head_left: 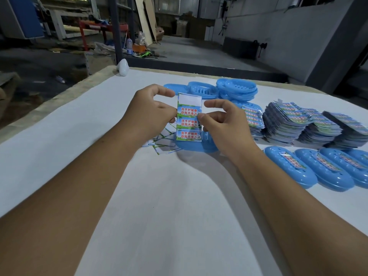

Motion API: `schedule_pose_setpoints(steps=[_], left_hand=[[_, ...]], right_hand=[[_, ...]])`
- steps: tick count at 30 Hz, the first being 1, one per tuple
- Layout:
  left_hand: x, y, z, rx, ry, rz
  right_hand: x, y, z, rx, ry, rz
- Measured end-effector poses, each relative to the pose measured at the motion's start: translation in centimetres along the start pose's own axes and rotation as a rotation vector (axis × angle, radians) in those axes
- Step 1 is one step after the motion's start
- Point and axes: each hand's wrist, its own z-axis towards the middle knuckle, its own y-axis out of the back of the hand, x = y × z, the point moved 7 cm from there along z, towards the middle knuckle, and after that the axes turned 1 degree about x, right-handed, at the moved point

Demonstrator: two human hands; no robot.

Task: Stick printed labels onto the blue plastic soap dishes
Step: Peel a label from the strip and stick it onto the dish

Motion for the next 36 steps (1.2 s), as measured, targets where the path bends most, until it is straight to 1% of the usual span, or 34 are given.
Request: schedule_pose_setpoints(steps=[6, 18, 26, 30, 36], left_hand=[[-0.04, 0.01, 0.11, -0.018, -0.003, -0.007], [-0.07, -0.25, -0.02, 0.035, -0.029, 0.007], [-0.48, -0.63, -0.05, 0.081, -0.08, -0.016], [-0.47, -0.51, 0.02, 0.059, -0.088, 0.006], [0.06, -0.13, 0.22, -0.01, -0.066, 0.083]], right_hand=[[-0.04, 0.01, 0.08, -0.006, -0.007, -0.009], [-0.07, 0.02, 0.04, -0.004, -0.029, -0.021], [-0.24, 0.15, 0.05, -0.022, -0.052, -0.005], [-0.24, 0.11, 0.13, -0.028, -0.058, -0.005], [0.14, 0.48, 0.02, -0.049, -0.054, 0.119]])
